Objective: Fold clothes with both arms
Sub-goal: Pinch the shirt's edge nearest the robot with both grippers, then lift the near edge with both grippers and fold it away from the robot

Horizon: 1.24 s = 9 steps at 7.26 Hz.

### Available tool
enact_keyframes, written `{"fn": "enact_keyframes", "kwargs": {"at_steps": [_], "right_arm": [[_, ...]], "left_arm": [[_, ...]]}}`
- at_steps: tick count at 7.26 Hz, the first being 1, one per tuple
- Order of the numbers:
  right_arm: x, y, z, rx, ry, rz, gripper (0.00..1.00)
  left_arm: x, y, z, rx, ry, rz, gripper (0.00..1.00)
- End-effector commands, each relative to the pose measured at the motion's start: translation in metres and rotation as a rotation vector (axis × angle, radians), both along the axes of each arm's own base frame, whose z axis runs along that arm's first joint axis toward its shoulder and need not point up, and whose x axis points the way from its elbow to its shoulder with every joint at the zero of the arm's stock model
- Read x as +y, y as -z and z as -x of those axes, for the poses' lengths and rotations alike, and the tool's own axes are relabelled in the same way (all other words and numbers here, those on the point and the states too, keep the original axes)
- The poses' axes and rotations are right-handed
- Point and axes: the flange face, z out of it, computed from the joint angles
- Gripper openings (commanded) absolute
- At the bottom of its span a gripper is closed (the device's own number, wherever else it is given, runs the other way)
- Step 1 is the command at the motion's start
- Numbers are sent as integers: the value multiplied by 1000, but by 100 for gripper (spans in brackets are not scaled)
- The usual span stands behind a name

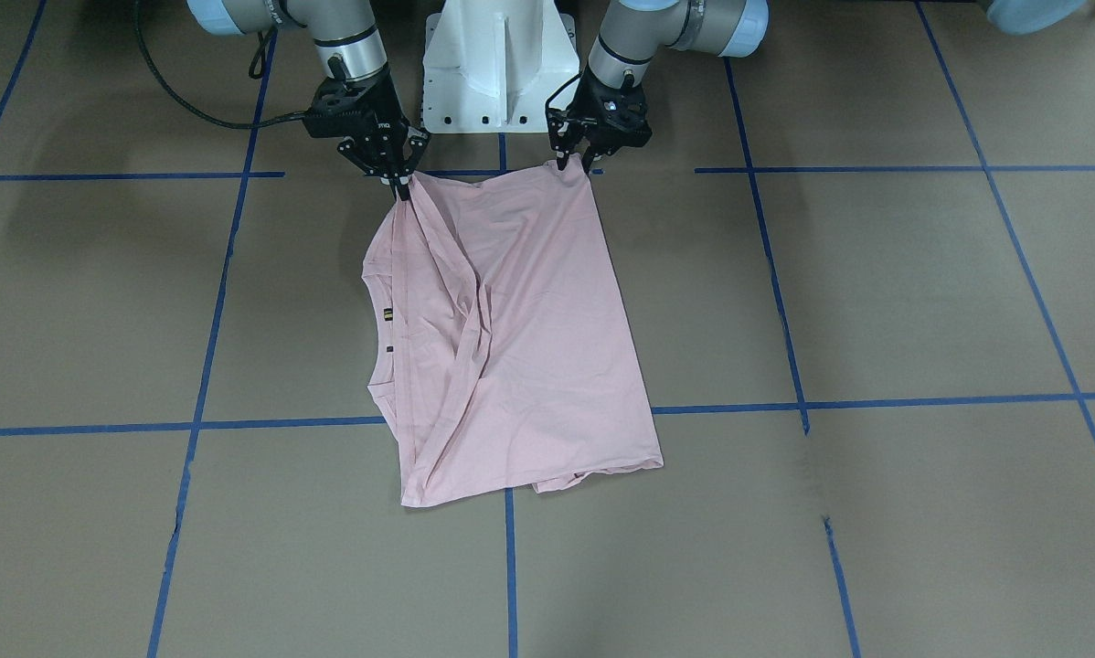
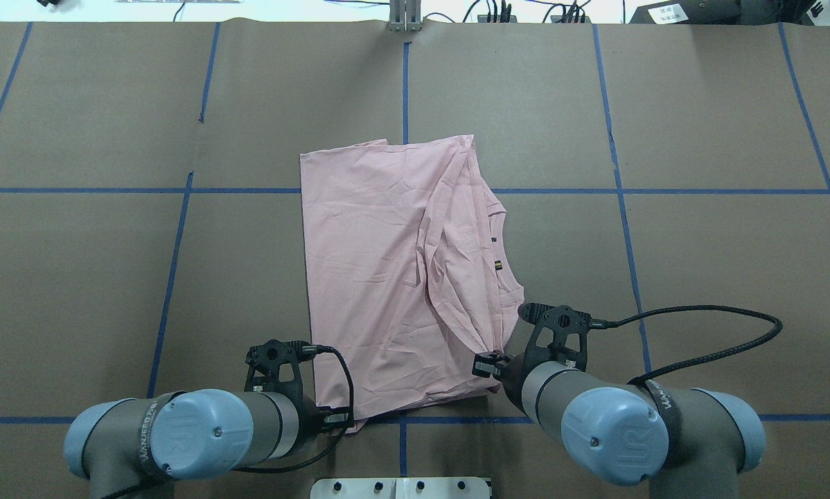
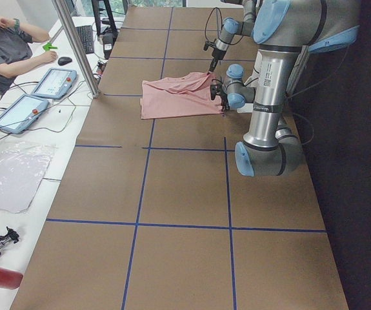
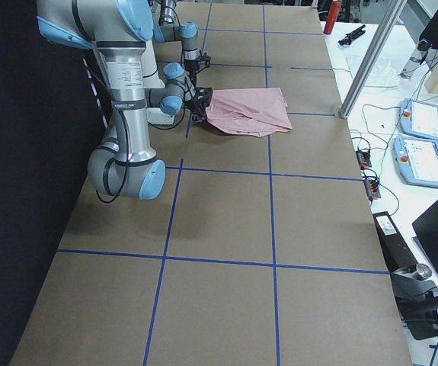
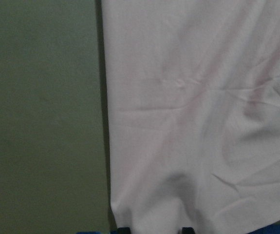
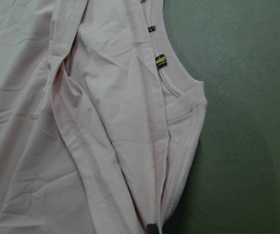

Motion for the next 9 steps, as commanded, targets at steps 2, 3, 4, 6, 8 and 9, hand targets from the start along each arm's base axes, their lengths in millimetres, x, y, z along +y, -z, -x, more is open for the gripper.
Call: {"fn": "enact_keyframes", "kwargs": {"at_steps": [2, 3, 4, 6, 8, 9], "right_arm": [[2, 0, 1, 1, 4, 1, 0], [2, 0, 1, 1, 2, 0, 0], [1, 2, 0, -4, 1, -1, 0], [3, 19, -11, -41, 7, -3, 0], [11, 91, -56, -59, 17, 1, 0], [16, 123, -70, -56, 36, 19, 0]], "left_arm": [[6, 8, 3, 17, -9, -2, 0], [4, 10, 9, 23, -3, -4, 0], [-2, 18, 17, 29, 3, -12, 0], [-8, 66, 70, 6, -8, -61, 0], [-21, 107, 131, 36, -42, -27, 0], [-16, 141, 168, 64, -77, -2, 0]]}}
